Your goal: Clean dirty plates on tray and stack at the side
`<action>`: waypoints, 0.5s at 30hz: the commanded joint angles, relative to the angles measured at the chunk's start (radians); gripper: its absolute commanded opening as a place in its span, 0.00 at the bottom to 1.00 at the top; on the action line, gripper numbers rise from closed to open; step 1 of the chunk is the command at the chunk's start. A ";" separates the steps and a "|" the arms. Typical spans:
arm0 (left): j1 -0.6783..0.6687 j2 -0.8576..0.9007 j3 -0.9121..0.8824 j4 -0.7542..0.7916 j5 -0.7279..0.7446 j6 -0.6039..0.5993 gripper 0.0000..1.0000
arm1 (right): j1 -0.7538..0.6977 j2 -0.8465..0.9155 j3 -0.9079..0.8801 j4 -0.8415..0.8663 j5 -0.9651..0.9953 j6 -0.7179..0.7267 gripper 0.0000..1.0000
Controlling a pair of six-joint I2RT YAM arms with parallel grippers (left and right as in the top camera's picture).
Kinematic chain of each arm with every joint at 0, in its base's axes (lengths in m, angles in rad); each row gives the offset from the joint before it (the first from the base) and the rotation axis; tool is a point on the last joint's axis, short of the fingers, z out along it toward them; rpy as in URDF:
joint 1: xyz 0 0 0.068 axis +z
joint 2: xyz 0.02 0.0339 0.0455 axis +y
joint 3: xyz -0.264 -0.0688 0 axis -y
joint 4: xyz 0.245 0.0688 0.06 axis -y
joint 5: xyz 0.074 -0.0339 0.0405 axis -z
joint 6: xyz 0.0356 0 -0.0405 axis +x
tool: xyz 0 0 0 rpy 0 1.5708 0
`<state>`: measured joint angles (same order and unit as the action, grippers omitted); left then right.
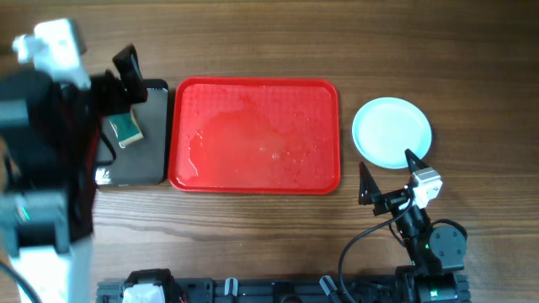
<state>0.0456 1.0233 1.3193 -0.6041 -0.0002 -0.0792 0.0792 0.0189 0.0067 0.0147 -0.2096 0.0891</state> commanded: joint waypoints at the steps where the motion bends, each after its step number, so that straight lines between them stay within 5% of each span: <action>1: -0.006 -0.203 -0.423 0.266 0.055 -0.107 1.00 | 0.006 -0.005 -0.002 0.004 -0.016 0.016 1.00; 8: -0.027 -0.629 -0.992 0.650 0.063 -0.165 1.00 | 0.006 -0.005 -0.002 0.004 -0.016 0.016 1.00; 15: -0.039 -0.893 -1.203 0.676 0.036 -0.163 1.00 | 0.006 -0.005 -0.002 0.004 -0.016 0.016 1.00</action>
<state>0.0120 0.2031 0.1711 0.0643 0.0509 -0.2264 0.0799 0.0193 0.0067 0.0151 -0.2096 0.0895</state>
